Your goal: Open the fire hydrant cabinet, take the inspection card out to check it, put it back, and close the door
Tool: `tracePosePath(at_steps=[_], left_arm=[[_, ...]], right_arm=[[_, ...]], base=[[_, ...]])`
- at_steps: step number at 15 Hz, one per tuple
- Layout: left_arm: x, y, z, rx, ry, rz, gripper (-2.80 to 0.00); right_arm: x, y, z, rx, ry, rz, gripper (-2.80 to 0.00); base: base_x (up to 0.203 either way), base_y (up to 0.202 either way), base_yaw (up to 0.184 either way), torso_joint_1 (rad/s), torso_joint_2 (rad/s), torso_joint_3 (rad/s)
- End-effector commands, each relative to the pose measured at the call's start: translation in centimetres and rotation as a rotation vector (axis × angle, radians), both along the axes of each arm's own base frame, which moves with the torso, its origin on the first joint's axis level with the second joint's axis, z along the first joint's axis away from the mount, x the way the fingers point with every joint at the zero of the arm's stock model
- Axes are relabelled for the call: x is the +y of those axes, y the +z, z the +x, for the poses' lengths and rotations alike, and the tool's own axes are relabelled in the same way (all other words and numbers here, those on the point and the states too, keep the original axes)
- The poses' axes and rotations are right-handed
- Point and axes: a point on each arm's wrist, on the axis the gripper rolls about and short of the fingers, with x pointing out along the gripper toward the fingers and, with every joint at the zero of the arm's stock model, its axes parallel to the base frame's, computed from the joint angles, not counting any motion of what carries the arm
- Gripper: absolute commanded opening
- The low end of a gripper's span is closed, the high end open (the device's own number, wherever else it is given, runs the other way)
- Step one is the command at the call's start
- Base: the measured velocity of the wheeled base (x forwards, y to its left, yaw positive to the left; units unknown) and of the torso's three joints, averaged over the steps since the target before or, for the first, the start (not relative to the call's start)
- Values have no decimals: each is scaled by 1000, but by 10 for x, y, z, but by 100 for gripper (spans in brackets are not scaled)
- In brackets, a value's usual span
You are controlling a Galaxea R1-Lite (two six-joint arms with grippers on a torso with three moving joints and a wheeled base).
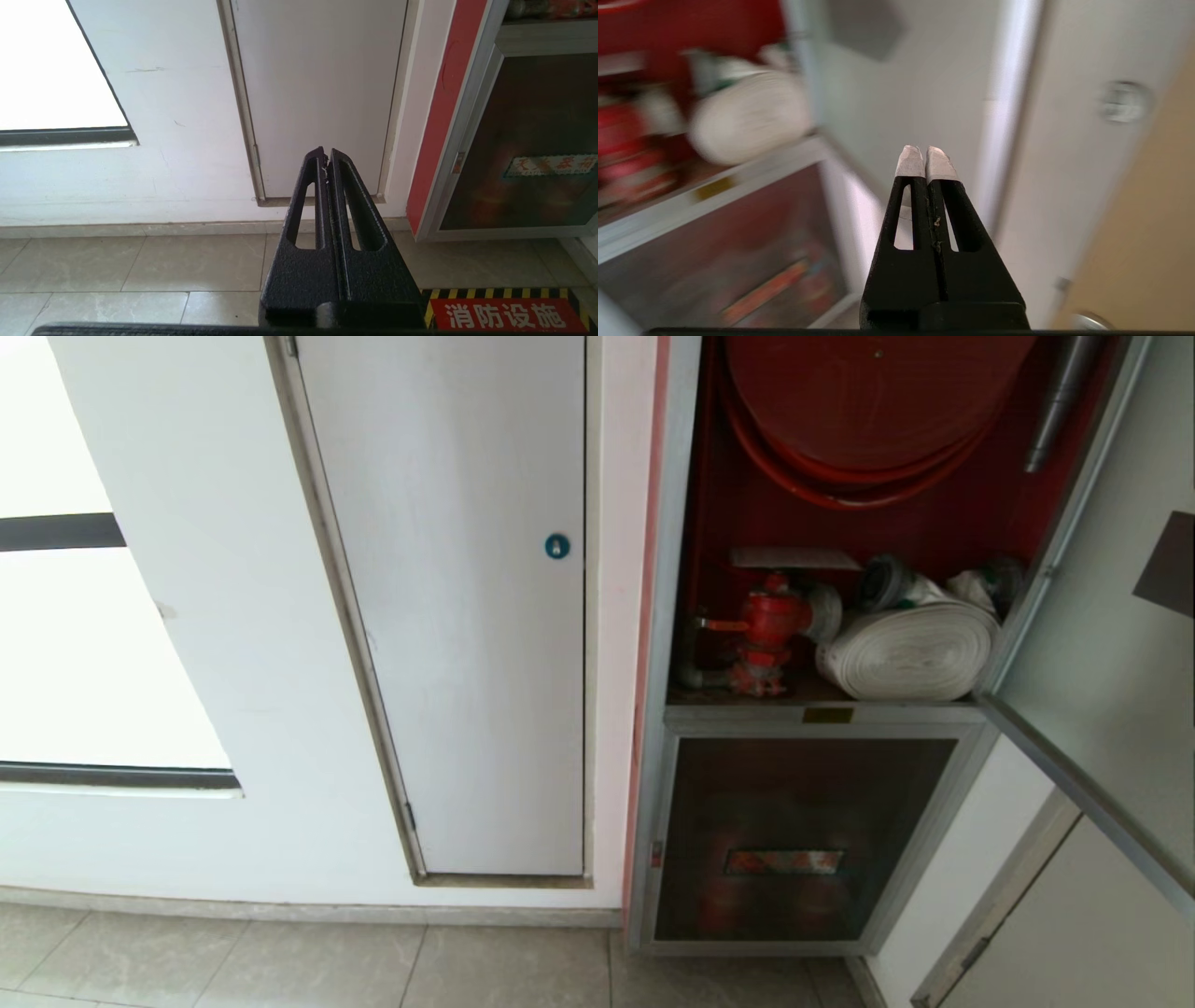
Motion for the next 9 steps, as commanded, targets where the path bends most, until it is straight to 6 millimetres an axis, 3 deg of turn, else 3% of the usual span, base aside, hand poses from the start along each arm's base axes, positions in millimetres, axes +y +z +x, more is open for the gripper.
tracePosePath(at_steps=[1,4,9], left_arm=[[0,-3,1,13,-2,0,-280],[0,-3,1,13,-2,0,-280],[0,-3,1,13,-1,0,-280]], right_arm=[[-2,4,6,14,-112,3,-280],[-4,8,16,-20,-257,20,-280],[-7,10,22,-49,-349,27,-280]], base=[[0,0,0,0,0,0],[0,0,0,0,0,0],[0,0,0,0,0,0]])
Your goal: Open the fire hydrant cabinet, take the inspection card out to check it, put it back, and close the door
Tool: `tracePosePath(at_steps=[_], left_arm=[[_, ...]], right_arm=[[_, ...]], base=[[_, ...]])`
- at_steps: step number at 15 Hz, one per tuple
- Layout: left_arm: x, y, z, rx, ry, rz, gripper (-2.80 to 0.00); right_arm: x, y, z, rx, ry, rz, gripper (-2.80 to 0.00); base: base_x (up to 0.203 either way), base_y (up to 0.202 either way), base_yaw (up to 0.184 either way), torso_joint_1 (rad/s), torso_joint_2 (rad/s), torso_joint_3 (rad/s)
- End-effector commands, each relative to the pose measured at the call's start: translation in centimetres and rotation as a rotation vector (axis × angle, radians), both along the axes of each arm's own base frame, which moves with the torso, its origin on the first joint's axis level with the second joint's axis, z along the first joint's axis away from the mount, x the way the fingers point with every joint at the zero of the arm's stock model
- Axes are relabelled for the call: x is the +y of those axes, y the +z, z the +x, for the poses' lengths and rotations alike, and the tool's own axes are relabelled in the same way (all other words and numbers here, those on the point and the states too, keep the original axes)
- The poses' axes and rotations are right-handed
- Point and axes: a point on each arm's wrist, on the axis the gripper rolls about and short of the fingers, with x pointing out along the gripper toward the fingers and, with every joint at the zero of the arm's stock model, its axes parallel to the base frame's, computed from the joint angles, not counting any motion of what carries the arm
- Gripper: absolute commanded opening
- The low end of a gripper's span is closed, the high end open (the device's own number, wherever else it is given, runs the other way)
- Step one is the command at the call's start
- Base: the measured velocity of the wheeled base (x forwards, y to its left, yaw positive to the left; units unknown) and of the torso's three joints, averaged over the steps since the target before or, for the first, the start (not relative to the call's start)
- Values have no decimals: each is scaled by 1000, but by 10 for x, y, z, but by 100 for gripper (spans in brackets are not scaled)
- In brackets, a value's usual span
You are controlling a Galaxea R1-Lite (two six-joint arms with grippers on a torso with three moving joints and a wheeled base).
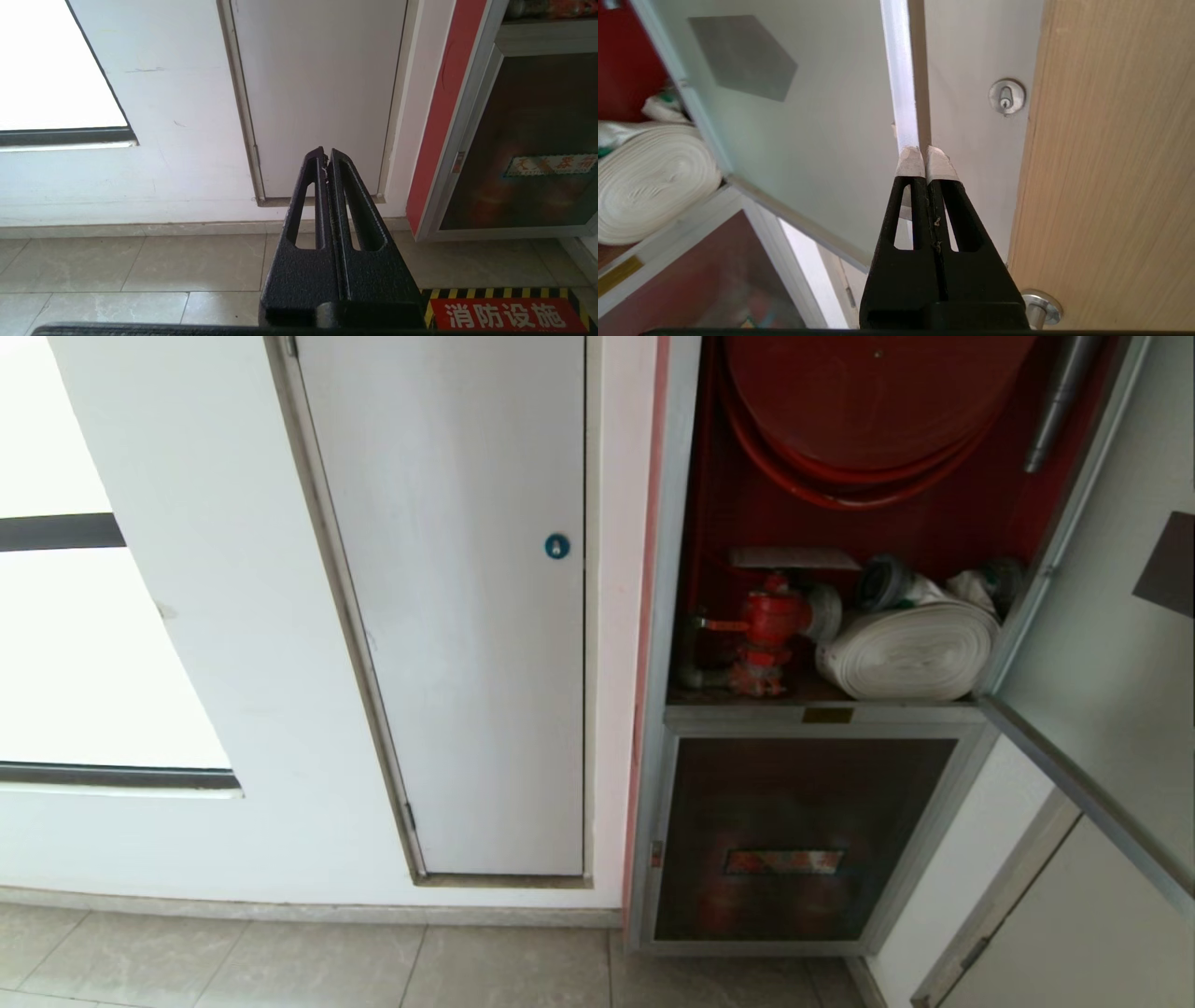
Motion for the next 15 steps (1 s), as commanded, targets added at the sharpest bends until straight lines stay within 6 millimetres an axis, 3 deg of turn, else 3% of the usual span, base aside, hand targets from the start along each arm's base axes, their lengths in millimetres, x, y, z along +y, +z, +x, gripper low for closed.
tracePosePath(at_steps=[1,5,15], left_arm=[[0,-3,1,13,1,1,-280],[0,-3,1,13,1,1,-280],[0,-3,1,13,1,1,-280]], right_arm=[[-4,-1,10,3,-61,1,-280],[-22,-1,16,-32,-164,-39,-280],[-56,-21,16,-12,-196,-2,-280]], base=[[0,0,0,0,0,0],[0,0,0,0,0,0],[0,0,0,0,0,0]])
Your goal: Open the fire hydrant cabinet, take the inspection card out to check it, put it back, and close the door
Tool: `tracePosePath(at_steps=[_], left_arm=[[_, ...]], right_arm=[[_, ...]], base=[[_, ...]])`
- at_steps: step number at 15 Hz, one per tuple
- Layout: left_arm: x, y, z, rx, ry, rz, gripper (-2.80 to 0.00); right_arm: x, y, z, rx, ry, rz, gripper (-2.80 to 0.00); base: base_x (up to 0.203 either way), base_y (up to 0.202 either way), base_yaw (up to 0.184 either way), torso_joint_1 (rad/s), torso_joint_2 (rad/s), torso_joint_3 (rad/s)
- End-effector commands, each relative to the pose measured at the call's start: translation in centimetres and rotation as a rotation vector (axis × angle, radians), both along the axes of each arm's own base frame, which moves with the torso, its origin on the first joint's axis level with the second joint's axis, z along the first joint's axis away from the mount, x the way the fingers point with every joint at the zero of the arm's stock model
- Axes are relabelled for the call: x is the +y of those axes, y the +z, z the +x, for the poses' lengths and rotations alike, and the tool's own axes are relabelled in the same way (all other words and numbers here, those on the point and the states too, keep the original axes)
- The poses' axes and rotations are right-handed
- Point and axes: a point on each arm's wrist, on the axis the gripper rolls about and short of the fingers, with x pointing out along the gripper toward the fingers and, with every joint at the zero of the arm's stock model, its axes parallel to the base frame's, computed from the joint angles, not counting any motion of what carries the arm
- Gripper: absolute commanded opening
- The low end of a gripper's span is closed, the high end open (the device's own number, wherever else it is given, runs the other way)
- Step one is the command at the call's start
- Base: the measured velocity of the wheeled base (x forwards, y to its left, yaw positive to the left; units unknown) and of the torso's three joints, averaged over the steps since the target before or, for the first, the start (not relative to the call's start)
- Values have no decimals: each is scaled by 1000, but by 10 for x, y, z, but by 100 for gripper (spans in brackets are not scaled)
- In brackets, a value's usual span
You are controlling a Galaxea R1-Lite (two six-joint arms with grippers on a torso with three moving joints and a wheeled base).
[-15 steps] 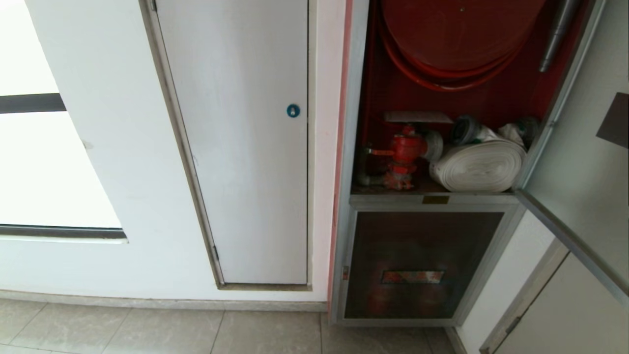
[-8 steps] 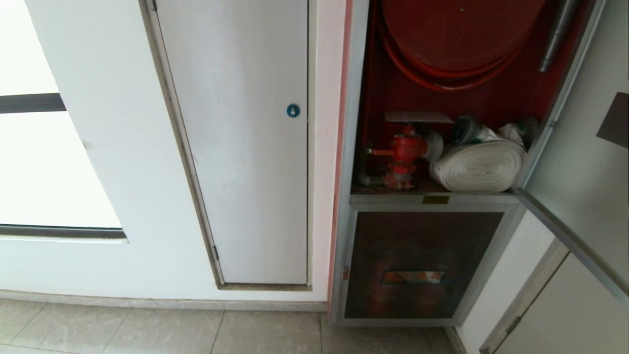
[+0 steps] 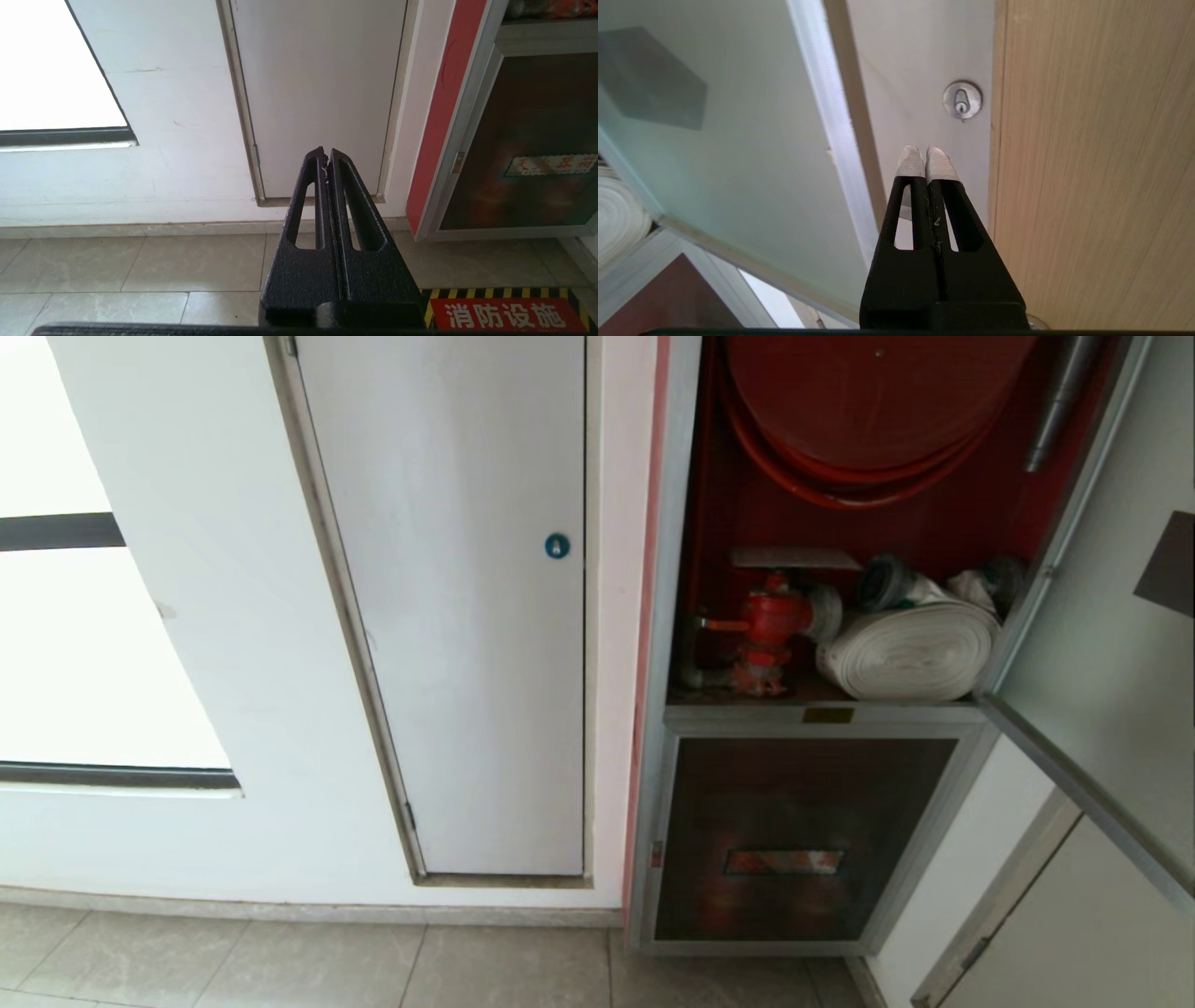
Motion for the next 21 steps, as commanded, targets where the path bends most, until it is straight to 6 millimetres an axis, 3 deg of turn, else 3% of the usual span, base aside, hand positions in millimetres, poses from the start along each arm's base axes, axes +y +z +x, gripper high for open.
tracePosePath(at_steps=[1,9,16,21], left_arm=[[0,-3,1,13,1,1,-280],[0,-3,1,13,1,1,-280],[0,-3,1,13,1,1,-280],[0,-3,1,13,1,1,-280]], right_arm=[[-8,-2,1,9,-29,16,-280],[-41,-9,-7,-62,-88,58,-280],[-75,-11,9,-89,-79,31,-280],[-95,4,22,-108,-57,-15,-280]], base=[[0,0,0,0,0,0],[0,0,0,0,0,0],[0,0,0,0,0,0],[0,0,0,0,0,0]])
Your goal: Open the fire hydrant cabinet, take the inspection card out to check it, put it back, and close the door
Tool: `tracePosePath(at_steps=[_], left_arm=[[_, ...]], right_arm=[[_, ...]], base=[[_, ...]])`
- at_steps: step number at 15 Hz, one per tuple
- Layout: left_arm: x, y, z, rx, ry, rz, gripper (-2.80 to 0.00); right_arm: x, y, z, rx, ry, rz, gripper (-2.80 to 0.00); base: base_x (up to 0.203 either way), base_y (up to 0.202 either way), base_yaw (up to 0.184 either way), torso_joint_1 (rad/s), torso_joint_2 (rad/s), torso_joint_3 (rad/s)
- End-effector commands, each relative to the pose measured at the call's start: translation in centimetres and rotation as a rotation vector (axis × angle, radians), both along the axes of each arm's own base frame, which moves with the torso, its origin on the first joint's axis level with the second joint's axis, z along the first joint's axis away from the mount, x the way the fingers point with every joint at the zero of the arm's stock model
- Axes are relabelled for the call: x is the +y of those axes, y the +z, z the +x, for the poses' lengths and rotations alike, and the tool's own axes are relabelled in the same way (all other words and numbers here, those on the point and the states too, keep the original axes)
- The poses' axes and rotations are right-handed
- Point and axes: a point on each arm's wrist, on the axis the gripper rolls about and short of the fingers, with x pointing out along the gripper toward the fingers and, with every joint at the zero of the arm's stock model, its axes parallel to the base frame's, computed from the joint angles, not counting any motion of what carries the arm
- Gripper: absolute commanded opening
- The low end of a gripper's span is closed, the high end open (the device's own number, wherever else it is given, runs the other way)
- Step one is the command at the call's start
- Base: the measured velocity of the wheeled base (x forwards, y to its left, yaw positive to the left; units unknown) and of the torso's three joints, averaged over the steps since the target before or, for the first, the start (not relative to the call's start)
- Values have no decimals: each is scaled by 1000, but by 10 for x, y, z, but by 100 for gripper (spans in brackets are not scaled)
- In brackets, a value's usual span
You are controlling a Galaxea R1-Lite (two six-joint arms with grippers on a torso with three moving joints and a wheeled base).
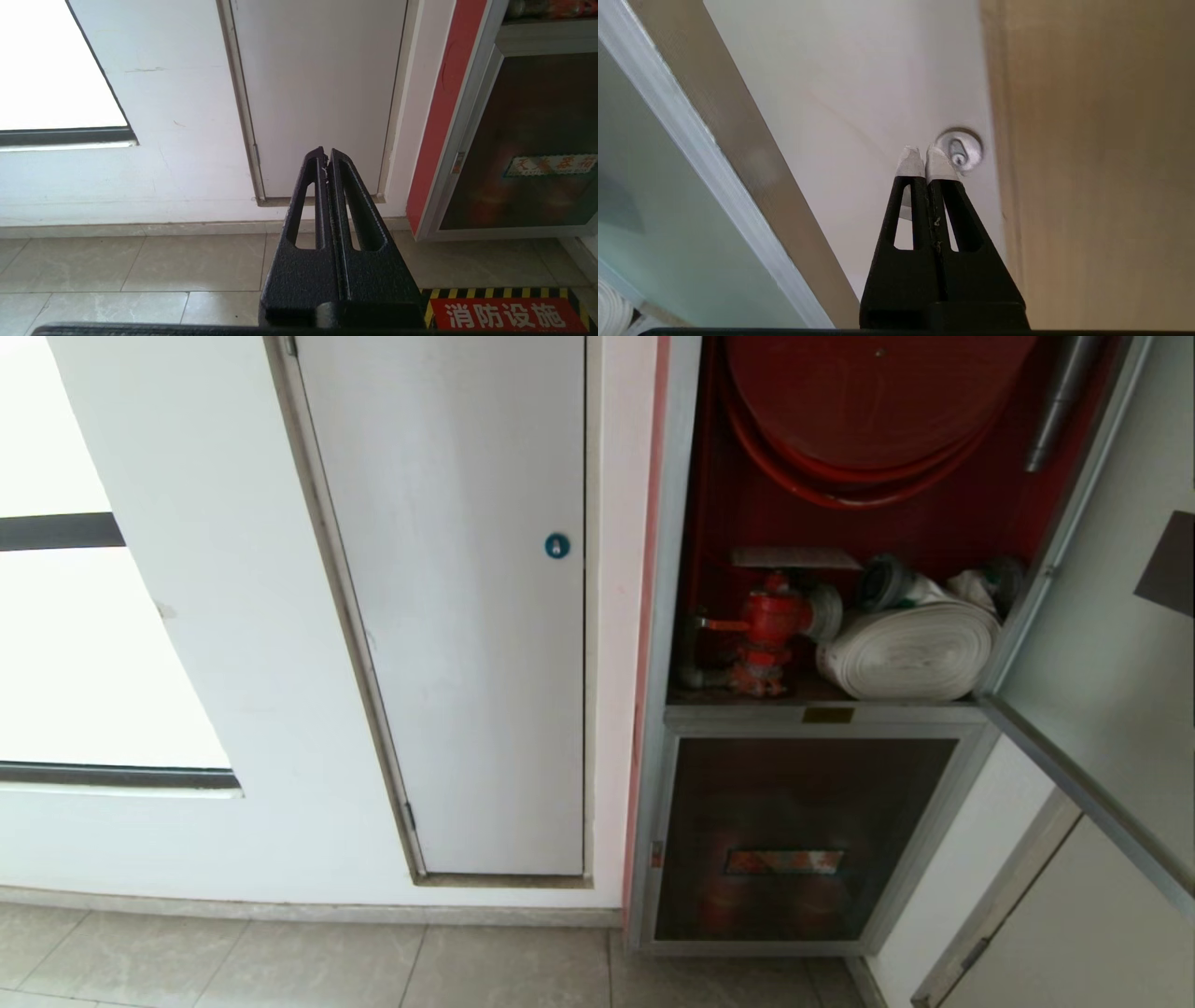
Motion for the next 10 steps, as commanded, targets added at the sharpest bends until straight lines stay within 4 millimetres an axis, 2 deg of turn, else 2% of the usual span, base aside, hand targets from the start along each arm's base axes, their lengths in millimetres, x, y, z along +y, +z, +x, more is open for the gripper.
tracePosePath(at_steps=[1,6,10], left_arm=[[0,-3,1,13,0,1,-280],[0,-3,1,13,1,1,-280],[0,-3,1,13,1,1,-280]], right_arm=[[-11,-1,10,11,48,14,-280],[-3,0,25,17,170,11,-280],[11,6,26,1,218,-17,-280]], base=[[0,0,0,0,0,0],[0,0,0,0,0,0],[0,0,0,0,0,0]])
